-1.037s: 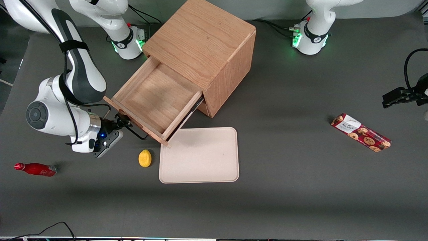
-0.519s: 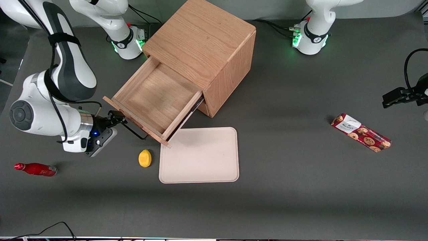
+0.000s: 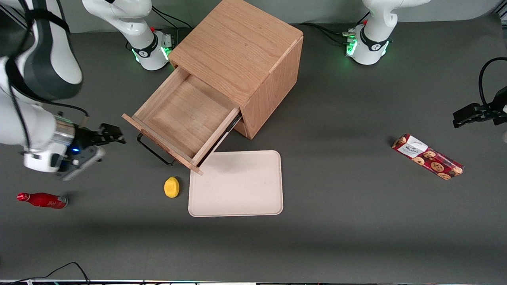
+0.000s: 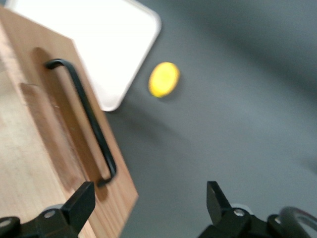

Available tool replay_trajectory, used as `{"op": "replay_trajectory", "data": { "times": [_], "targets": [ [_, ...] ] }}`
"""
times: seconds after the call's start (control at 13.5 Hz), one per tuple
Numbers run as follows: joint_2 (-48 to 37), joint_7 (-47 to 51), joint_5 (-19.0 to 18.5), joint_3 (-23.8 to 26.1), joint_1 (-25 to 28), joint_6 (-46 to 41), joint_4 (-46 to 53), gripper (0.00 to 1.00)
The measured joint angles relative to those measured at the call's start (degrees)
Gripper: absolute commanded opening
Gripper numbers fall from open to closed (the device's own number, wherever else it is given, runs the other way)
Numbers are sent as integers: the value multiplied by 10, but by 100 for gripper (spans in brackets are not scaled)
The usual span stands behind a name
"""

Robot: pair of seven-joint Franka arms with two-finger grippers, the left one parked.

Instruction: Open upper drawer

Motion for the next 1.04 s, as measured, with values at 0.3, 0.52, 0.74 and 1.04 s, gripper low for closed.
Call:
{"op": "replay_trajectory", "data": {
  "times": [0.3,0.52,0.74,1.04],
  "targets": [
    [-66,161,-23,-71,34,-29,2,100],
    [-111,269,-28,-128,64,-49,-2,100],
    [-153,293,-28,-184,101,-57,-37,100],
    [-170,318,-28,-190,103,-56,-65,100]
  ]
}}
